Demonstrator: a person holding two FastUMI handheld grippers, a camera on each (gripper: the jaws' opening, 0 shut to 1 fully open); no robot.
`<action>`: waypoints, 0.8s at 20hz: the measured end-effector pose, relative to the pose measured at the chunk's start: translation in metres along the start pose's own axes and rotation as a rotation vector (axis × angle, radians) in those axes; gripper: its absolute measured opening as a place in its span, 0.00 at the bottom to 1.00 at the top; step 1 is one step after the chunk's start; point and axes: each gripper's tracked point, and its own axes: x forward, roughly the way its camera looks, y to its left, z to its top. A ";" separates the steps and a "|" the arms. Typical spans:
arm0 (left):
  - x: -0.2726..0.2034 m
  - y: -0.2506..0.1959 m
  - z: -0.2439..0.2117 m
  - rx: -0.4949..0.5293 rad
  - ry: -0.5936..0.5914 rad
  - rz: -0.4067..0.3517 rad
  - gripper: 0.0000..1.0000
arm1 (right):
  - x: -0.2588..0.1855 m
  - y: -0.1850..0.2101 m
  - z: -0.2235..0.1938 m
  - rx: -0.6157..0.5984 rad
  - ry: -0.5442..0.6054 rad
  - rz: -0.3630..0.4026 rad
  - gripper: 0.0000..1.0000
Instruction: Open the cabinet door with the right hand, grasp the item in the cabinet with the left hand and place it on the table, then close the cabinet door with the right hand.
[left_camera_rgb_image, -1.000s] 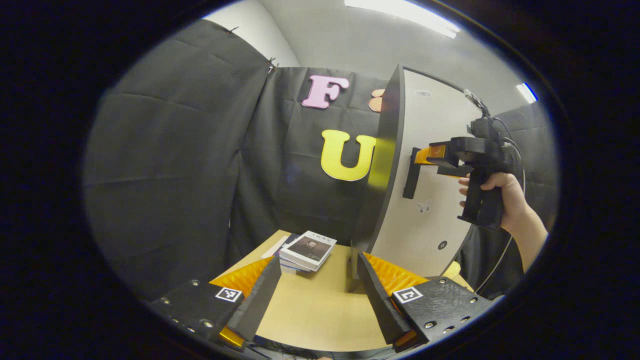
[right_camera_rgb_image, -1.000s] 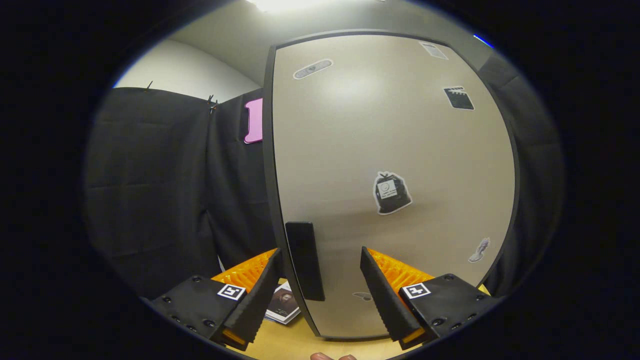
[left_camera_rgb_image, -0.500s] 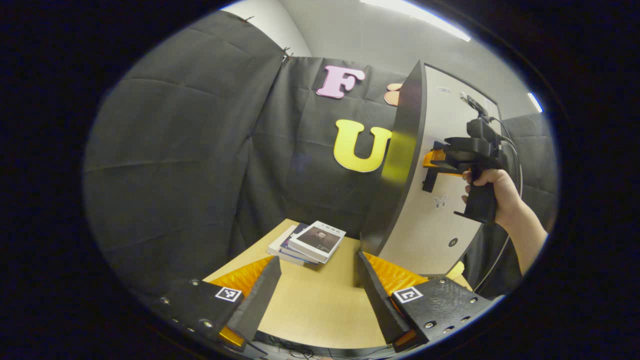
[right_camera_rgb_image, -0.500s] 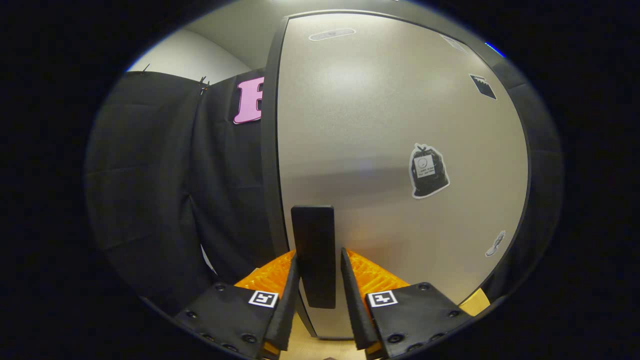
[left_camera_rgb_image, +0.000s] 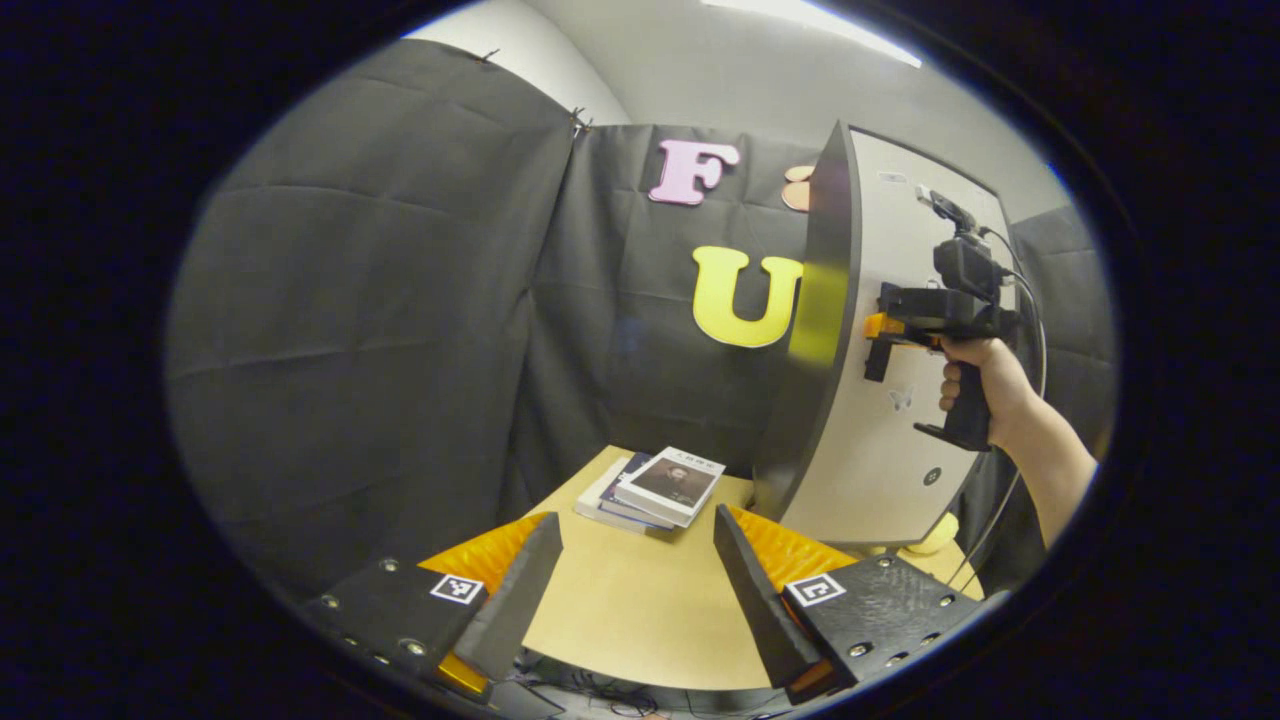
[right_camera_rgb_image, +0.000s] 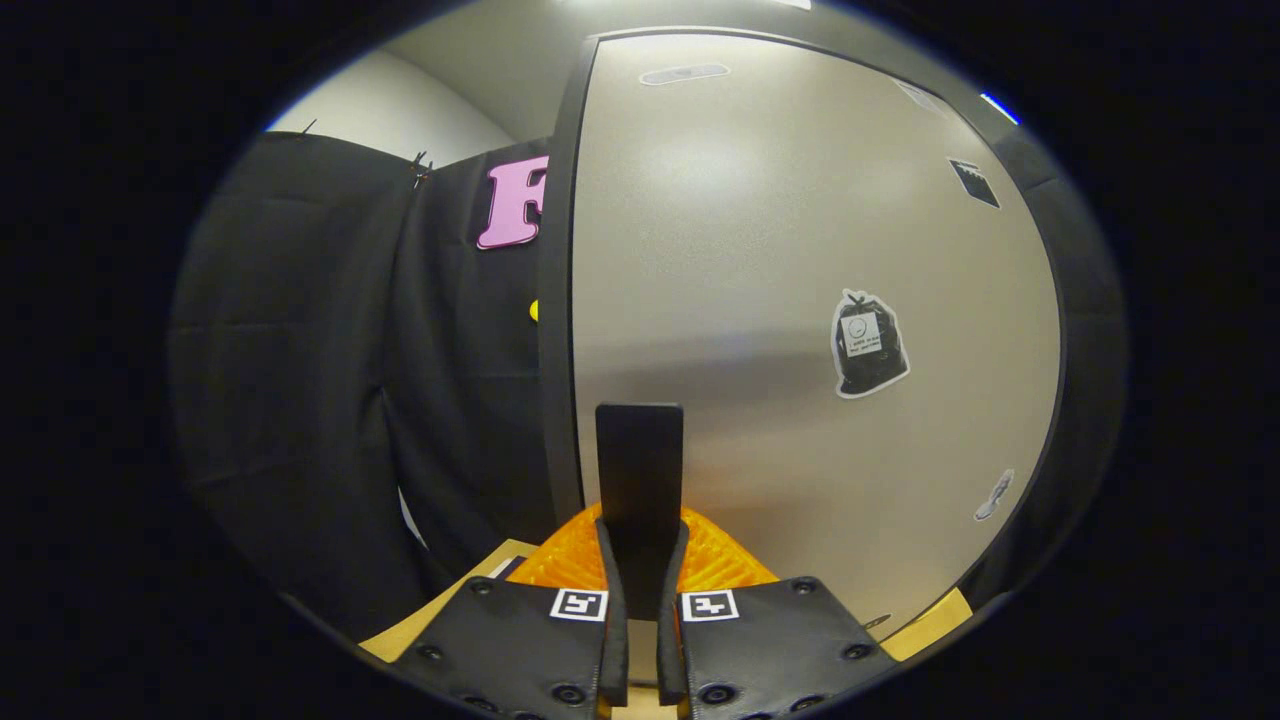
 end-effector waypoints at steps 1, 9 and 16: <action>-0.006 0.000 -0.001 -0.004 -0.002 0.006 0.94 | -0.001 0.000 -0.001 0.009 0.009 0.012 0.13; -0.042 0.006 0.005 0.009 -0.038 0.045 0.94 | -0.025 0.003 -0.002 -0.013 0.009 0.081 0.13; -0.059 -0.011 0.011 0.039 -0.057 0.023 0.93 | -0.085 -0.001 -0.009 -0.010 0.015 0.211 0.13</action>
